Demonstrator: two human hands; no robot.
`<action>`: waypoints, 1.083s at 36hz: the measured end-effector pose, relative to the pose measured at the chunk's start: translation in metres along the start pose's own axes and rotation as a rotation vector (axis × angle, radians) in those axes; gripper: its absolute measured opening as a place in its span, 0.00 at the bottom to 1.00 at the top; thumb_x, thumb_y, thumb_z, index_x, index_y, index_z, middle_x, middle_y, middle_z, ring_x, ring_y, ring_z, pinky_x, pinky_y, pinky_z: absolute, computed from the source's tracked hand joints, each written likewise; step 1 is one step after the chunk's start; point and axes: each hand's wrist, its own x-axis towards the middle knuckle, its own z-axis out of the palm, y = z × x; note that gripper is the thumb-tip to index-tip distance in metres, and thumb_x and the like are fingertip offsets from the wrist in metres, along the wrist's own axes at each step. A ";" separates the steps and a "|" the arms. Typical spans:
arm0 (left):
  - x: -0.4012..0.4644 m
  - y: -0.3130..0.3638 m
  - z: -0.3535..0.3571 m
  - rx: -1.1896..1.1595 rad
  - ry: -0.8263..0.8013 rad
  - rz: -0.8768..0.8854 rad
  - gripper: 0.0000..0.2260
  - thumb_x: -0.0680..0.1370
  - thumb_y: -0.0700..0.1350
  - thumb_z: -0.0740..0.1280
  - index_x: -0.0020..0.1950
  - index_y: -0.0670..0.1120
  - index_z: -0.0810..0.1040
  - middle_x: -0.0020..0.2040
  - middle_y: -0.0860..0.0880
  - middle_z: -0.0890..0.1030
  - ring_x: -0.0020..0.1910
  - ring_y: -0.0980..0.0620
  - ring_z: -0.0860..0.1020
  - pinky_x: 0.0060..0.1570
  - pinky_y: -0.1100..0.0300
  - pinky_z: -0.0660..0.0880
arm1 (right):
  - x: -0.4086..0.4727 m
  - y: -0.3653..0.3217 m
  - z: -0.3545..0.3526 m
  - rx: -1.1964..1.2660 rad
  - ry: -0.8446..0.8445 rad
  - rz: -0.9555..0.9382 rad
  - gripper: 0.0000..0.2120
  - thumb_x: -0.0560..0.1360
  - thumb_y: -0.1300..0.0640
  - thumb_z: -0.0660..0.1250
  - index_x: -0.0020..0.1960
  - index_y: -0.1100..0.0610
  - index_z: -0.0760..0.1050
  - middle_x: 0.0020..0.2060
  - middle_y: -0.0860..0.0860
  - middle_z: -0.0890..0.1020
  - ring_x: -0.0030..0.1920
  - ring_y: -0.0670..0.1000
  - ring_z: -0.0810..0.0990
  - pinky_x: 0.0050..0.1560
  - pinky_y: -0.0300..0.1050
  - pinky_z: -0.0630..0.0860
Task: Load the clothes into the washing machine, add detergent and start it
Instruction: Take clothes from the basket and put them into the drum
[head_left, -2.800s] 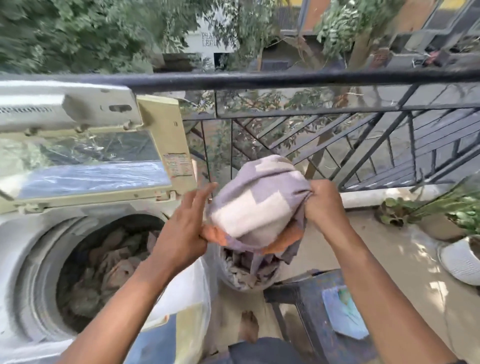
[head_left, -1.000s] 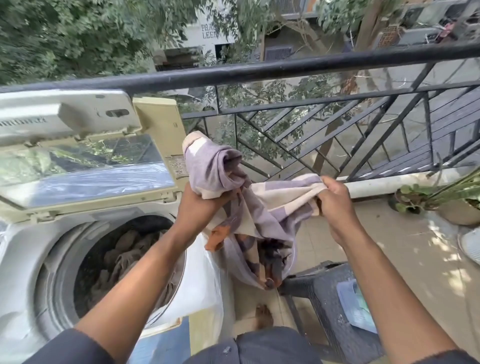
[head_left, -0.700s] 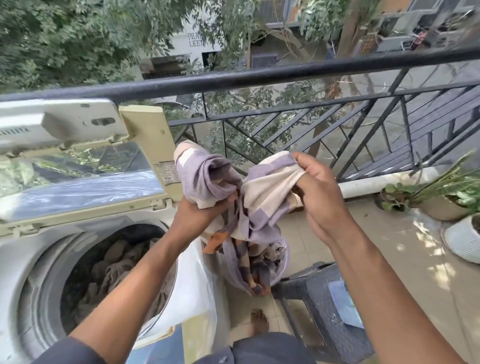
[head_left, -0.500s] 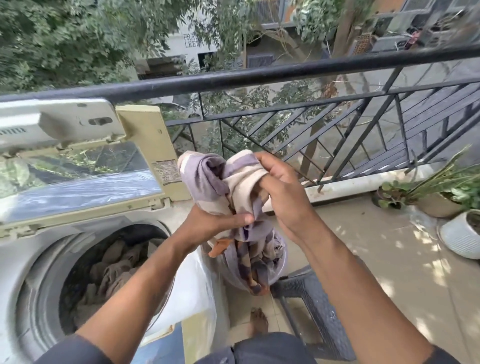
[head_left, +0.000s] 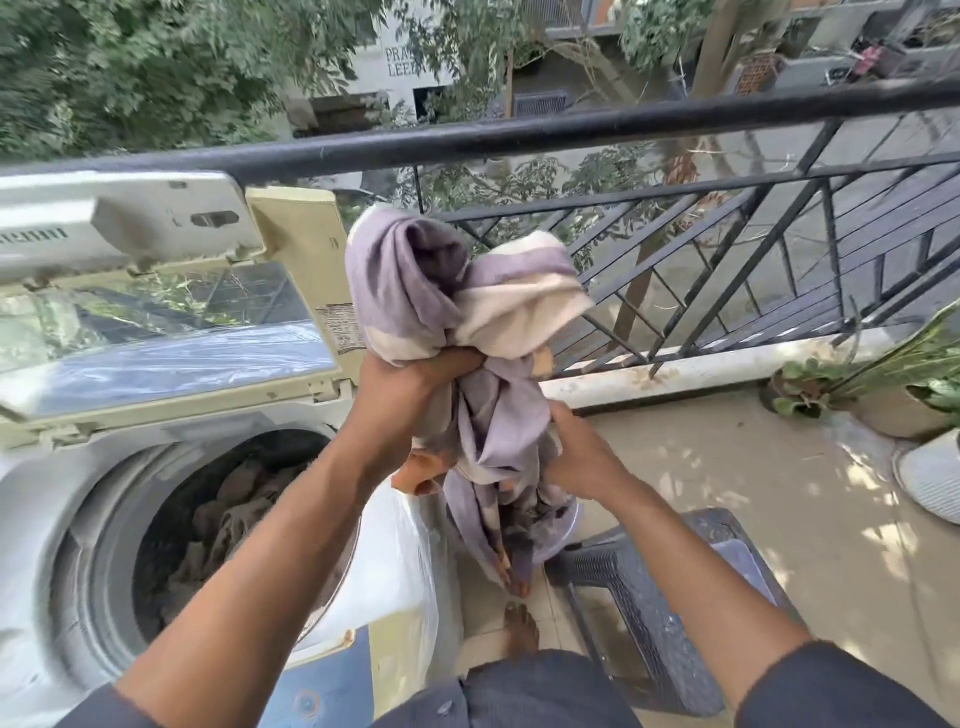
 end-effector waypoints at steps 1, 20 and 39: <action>-0.001 0.006 0.000 -0.014 -0.007 0.013 0.25 0.64 0.39 0.78 0.61 0.39 0.83 0.55 0.43 0.88 0.57 0.43 0.87 0.57 0.48 0.83 | 0.017 0.022 0.015 -0.058 -0.030 0.034 0.48 0.57 0.35 0.73 0.75 0.39 0.61 0.62 0.51 0.81 0.63 0.57 0.81 0.57 0.58 0.81; 0.012 0.027 -0.024 0.099 0.146 0.144 0.19 0.66 0.40 0.82 0.55 0.48 0.84 0.48 0.54 0.89 0.49 0.58 0.87 0.48 0.62 0.82 | 0.027 0.014 -0.012 -0.094 0.103 0.283 0.12 0.77 0.58 0.63 0.57 0.61 0.78 0.56 0.62 0.82 0.57 0.63 0.81 0.47 0.49 0.74; 0.023 -0.033 -0.023 0.561 -0.009 0.101 0.21 0.69 0.54 0.84 0.58 0.57 0.82 0.55 0.55 0.85 0.53 0.58 0.83 0.48 0.62 0.77 | -0.044 -0.146 -0.107 0.644 0.196 -0.231 0.14 0.62 0.49 0.70 0.45 0.53 0.86 0.36 0.48 0.84 0.42 0.50 0.79 0.46 0.50 0.72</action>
